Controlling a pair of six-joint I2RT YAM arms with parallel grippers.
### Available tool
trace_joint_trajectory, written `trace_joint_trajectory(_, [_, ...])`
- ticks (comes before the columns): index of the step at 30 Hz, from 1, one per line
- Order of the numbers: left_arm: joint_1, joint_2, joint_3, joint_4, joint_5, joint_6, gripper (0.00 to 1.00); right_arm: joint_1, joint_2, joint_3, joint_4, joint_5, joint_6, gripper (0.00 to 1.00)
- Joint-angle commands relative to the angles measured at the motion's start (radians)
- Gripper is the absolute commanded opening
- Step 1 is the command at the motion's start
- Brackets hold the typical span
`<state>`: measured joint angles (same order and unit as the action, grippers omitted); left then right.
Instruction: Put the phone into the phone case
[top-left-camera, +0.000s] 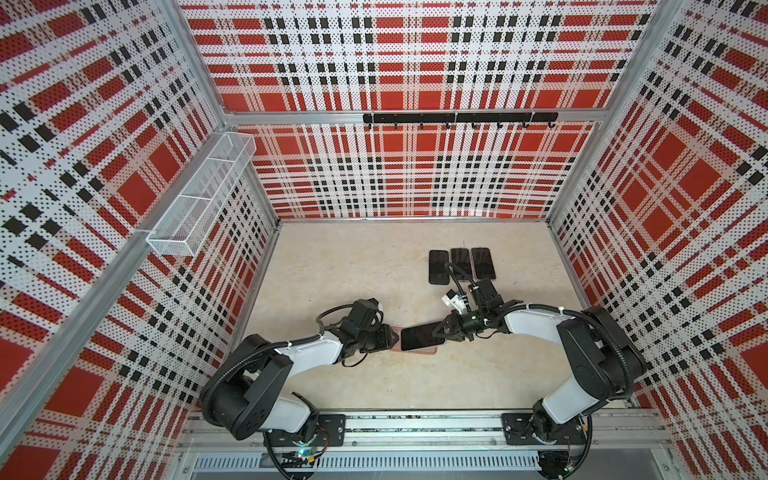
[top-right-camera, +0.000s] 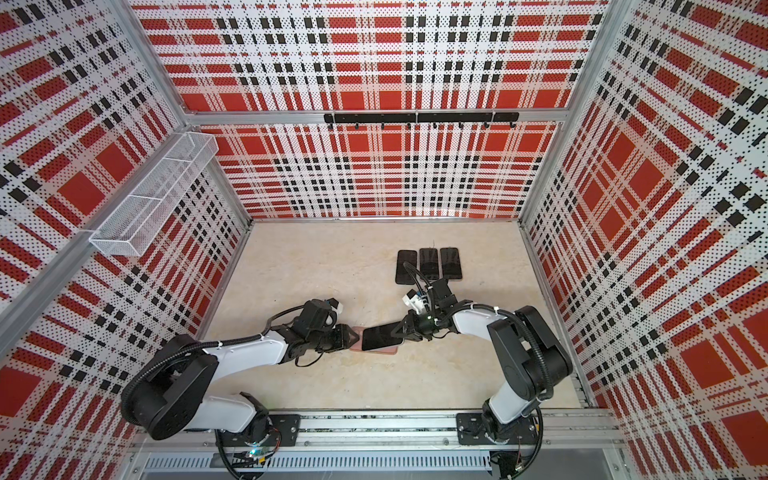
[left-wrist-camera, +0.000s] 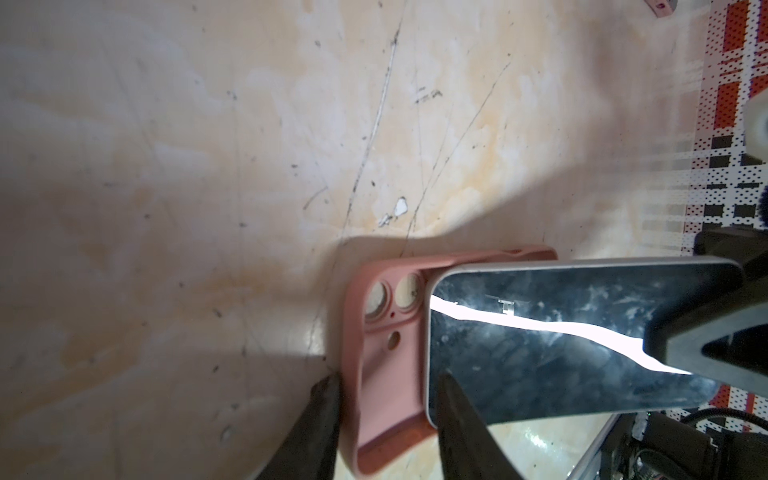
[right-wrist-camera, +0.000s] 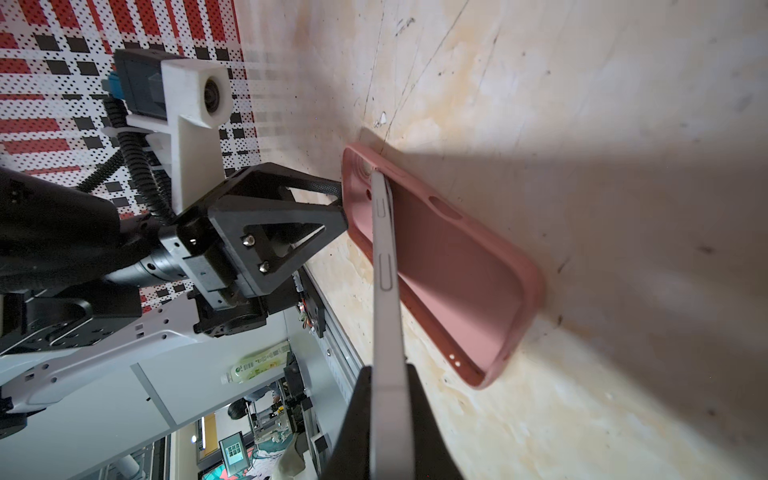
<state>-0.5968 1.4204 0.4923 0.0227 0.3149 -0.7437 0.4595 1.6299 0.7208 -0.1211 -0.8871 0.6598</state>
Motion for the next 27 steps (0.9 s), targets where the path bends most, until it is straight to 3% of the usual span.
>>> trace_joint_trajectory(1, [-0.049, 0.013, -0.015, 0.069, 0.070, -0.038, 0.41, 0.053, 0.081, -0.026, 0.010, 0.131, 0.035, 0.00])
trace_joint_trajectory(15, [-0.073, 0.032, -0.015, 0.103, 0.073, -0.068, 0.41, 0.095, 0.172, -0.021, 0.092, 0.116, 0.053, 0.00])
trace_joint_trajectory(21, [-0.075, 0.040, -0.006, 0.074, 0.055, -0.055, 0.38, 0.095, 0.157, 0.031, -0.053, 0.170, -0.033, 0.00])
trace_joint_trajectory(27, [-0.089, 0.070, 0.033, -0.012, -0.013, -0.005, 0.37, 0.098, 0.111, 0.134, -0.278, 0.283, -0.137, 0.11])
